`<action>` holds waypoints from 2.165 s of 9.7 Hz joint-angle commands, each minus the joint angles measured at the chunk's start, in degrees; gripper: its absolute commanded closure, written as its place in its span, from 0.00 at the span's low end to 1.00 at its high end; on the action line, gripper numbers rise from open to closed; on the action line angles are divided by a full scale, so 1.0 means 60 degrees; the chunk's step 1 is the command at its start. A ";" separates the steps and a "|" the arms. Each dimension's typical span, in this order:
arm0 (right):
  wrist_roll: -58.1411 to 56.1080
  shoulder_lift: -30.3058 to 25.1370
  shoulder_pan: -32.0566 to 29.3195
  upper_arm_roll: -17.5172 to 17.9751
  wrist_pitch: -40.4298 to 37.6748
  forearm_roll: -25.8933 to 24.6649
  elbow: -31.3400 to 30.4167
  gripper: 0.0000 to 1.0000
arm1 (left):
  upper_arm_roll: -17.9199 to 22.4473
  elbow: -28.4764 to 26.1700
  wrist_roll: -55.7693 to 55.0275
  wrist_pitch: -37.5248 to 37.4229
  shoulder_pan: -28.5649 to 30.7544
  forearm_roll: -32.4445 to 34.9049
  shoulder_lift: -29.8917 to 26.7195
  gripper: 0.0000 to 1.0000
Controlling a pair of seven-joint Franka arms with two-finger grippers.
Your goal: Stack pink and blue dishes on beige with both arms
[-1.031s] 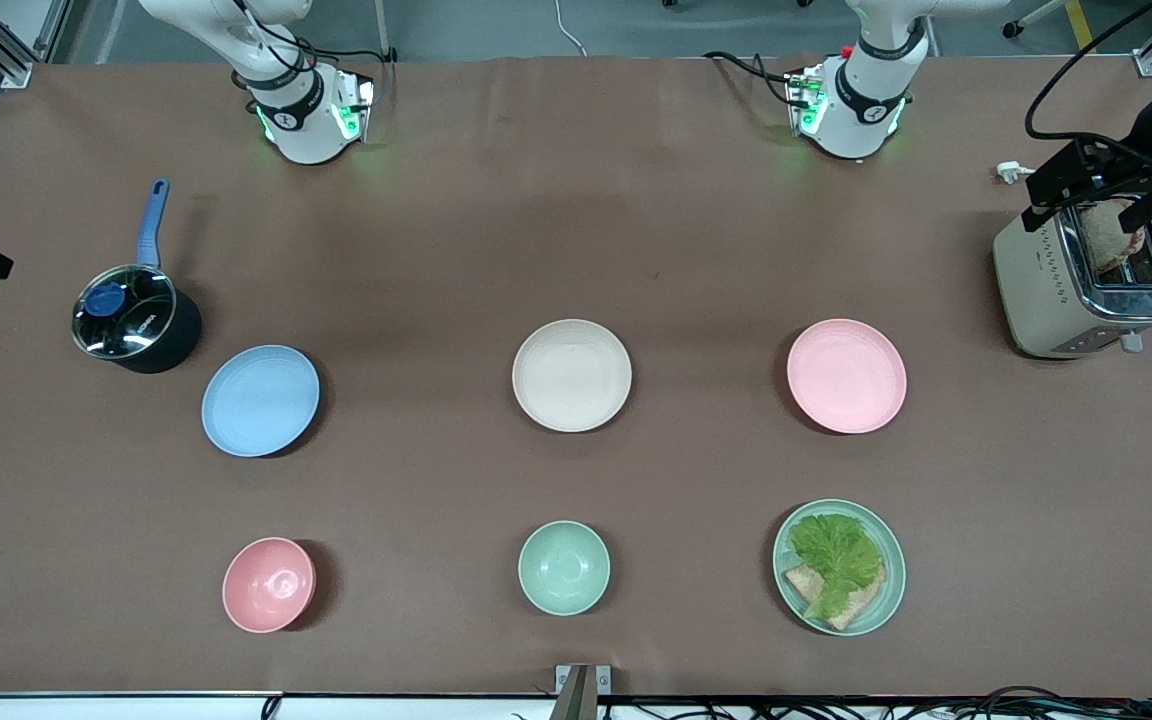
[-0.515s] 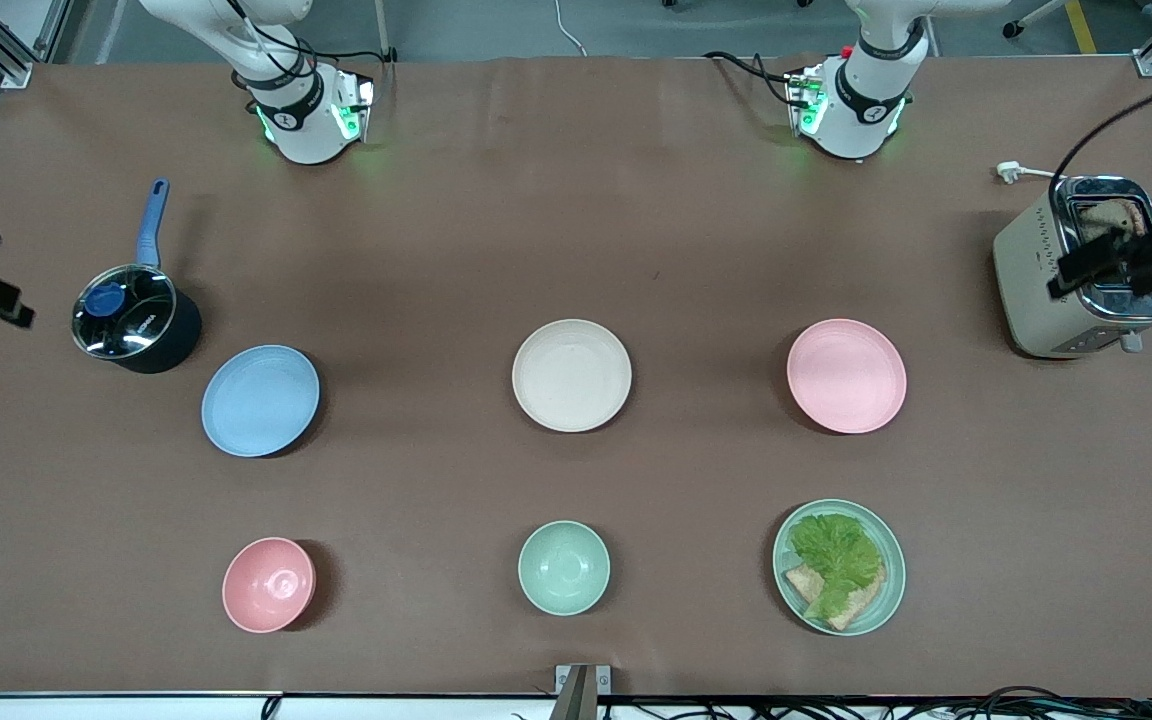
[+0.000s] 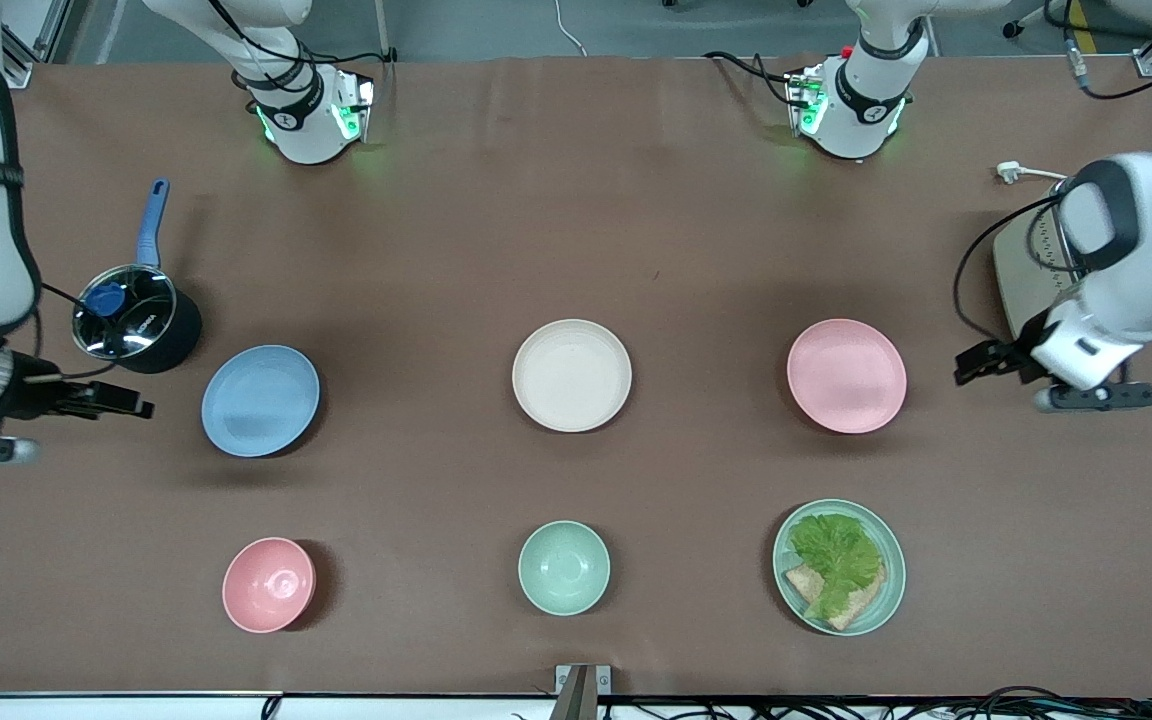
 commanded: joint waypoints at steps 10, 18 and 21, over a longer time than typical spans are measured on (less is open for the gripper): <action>-0.2230 0.1236 -0.0578 0.0129 0.1134 0.2704 -0.1956 0.52 | -0.0325 -0.0746 0.2765 0.1169 -0.0140 -0.4479 0.2464 0.43; 0.1153 0.1031 -0.0592 0.0085 -0.3781 0.0521 0.2797 0.99 | -0.0282 -0.0441 0.2768 -0.0112 -0.0154 -0.4366 0.1356 1.00; 0.2440 0.0826 -0.0476 0.0143 -0.5017 0.0594 0.4355 0.99 | -0.1360 -0.0424 0.2636 -0.0355 -0.0184 -0.4380 0.0416 1.00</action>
